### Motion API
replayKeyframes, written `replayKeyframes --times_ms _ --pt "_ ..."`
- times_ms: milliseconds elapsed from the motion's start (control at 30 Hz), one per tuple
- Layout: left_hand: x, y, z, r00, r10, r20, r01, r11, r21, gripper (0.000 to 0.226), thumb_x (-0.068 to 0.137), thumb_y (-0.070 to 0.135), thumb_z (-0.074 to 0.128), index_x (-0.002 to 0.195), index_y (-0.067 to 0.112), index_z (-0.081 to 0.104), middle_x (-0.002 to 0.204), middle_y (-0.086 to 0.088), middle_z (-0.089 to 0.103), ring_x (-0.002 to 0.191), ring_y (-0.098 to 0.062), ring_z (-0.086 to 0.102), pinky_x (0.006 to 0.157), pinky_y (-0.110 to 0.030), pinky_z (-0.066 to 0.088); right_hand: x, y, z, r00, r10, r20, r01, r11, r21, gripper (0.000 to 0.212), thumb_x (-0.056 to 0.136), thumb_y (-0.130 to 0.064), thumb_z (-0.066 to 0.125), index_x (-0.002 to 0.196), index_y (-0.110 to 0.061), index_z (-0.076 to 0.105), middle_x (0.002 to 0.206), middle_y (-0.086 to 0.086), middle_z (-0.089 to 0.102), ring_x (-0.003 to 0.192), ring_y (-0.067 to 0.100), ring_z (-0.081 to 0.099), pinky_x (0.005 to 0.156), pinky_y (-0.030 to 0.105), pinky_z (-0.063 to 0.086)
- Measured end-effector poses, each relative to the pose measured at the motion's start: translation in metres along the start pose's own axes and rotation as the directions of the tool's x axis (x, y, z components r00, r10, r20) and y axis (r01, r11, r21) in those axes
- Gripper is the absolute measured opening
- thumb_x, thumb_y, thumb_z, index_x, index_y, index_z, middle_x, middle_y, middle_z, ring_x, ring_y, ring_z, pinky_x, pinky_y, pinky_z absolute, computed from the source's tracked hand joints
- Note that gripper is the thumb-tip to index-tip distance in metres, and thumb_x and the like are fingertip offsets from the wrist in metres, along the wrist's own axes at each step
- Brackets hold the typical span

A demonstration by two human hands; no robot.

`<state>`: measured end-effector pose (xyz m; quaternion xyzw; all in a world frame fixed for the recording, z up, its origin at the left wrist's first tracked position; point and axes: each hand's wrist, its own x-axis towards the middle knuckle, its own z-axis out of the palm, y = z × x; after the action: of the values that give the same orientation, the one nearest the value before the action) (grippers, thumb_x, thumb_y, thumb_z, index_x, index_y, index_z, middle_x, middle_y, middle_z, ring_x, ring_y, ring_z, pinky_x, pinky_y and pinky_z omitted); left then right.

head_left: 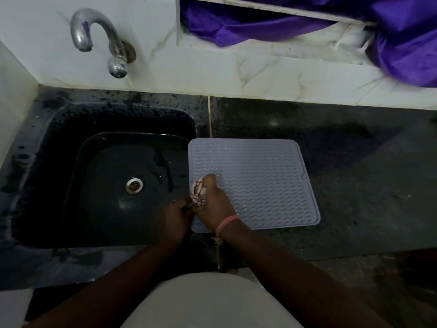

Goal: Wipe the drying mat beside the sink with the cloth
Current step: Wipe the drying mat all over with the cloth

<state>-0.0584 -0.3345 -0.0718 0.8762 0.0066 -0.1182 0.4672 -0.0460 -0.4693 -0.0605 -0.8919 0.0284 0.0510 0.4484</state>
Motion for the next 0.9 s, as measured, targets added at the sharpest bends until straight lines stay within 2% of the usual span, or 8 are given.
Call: replayKeyframes --times_ms 133,233,300,367,533,600,700,900 --pt "0.001 -0.011 0.005 0.999 -0.019 -0.042 0.020 1.000 0.009 0.012 0.089 0.005 0.066 0.084 0.011 0.073 0.082 -0.006 0.073 0.075 -0.018 0.066 0.067 -0.029 0.046 0.008 -0.003 -0.003 0.991 0.126 0.049 -0.134 0.965 0.226 0.060 0.077 -0.016 0.079 0.112 -0.031 0.032 0.097 -0.011 0.062 0.085 0.007 0.066 0.070 0.017 0.055" --pt "0.001 -0.014 0.006 1.000 -0.012 -0.013 0.013 1.000 0.005 0.016 0.093 0.032 0.068 0.108 0.029 0.075 0.091 0.013 0.069 0.084 -0.004 0.066 0.070 -0.025 0.046 0.012 0.008 -0.025 0.926 0.373 0.056 -0.326 0.717 0.616 0.062 0.073 -0.016 0.086 0.113 -0.031 0.041 0.110 -0.005 0.065 0.097 0.014 0.068 0.071 0.018 0.057" --pt "0.004 -0.015 0.007 1.000 -0.020 0.000 0.020 1.000 0.003 0.031 0.090 0.038 0.071 0.120 0.034 0.070 0.104 0.016 0.065 0.093 -0.001 0.063 0.078 -0.024 0.047 0.007 0.024 -0.046 0.888 0.459 -0.023 -0.316 0.646 0.695 0.065 0.071 -0.015 0.089 0.117 -0.026 0.044 0.114 0.003 0.066 0.099 0.018 0.070 0.073 0.025 0.060" --pt "0.006 -0.017 0.008 1.000 -0.031 -0.001 0.031 0.999 0.041 0.038 0.089 0.040 0.072 0.126 0.030 0.069 0.118 0.007 0.063 0.104 -0.011 0.062 0.088 -0.031 0.050 -0.003 0.045 -0.073 0.858 0.494 -0.139 -0.261 0.654 0.710 0.067 0.071 -0.013 0.089 0.120 -0.021 0.043 0.114 0.005 0.066 0.098 0.019 0.070 0.074 0.027 0.060" --pt "0.005 -0.014 0.011 0.998 0.029 -0.052 -0.021 0.988 0.154 0.034 0.089 0.038 0.072 0.121 0.028 0.072 0.126 0.001 0.059 0.109 -0.015 0.061 0.096 -0.033 0.050 -0.031 0.098 -0.150 0.711 0.544 -0.446 -0.296 0.807 0.511 0.062 0.076 -0.009 0.084 0.115 -0.017 0.036 0.106 0.006 0.060 0.093 0.024 0.064 0.085 0.047 0.058" --pt "0.005 -0.015 0.013 0.993 0.075 -0.086 -0.057 0.978 0.198 0.032 0.089 0.036 0.072 0.119 0.025 0.074 0.123 0.000 0.059 0.106 -0.015 0.061 0.096 -0.035 0.050 -0.042 0.113 -0.172 0.603 0.571 -0.557 -0.441 0.821 0.363 0.063 0.075 -0.021 0.085 0.121 -0.016 0.041 0.107 0.006 0.062 0.098 0.030 0.067 0.086 0.038 0.054" --pt "0.002 -0.017 0.015 0.988 0.111 -0.103 -0.085 0.969 0.231 0.034 0.091 0.040 0.068 0.121 0.023 0.073 0.117 -0.002 0.059 0.103 -0.016 0.061 0.095 -0.036 0.051 -0.053 0.130 -0.187 0.520 0.576 -0.631 -0.459 0.811 0.363 0.076 0.076 -0.020 0.085 0.135 -0.010 0.039 0.120 0.020 0.066 0.106 0.036 0.067 0.090 0.035 0.049" --pt "-0.008 -0.016 0.020 0.999 -0.014 -0.042 0.023 0.975 0.221 0.049 0.090 0.051 0.066 0.134 0.029 0.063 0.117 0.001 0.054 0.102 -0.014 0.059 0.091 -0.034 0.049 -0.045 0.136 -0.177 0.692 0.331 -0.641 -0.446 0.895 -0.019 0.032 0.083 -0.005 0.065 0.112 0.001 0.054 0.111 0.024 0.065 0.102 0.040 0.064 0.090 0.047 0.052"
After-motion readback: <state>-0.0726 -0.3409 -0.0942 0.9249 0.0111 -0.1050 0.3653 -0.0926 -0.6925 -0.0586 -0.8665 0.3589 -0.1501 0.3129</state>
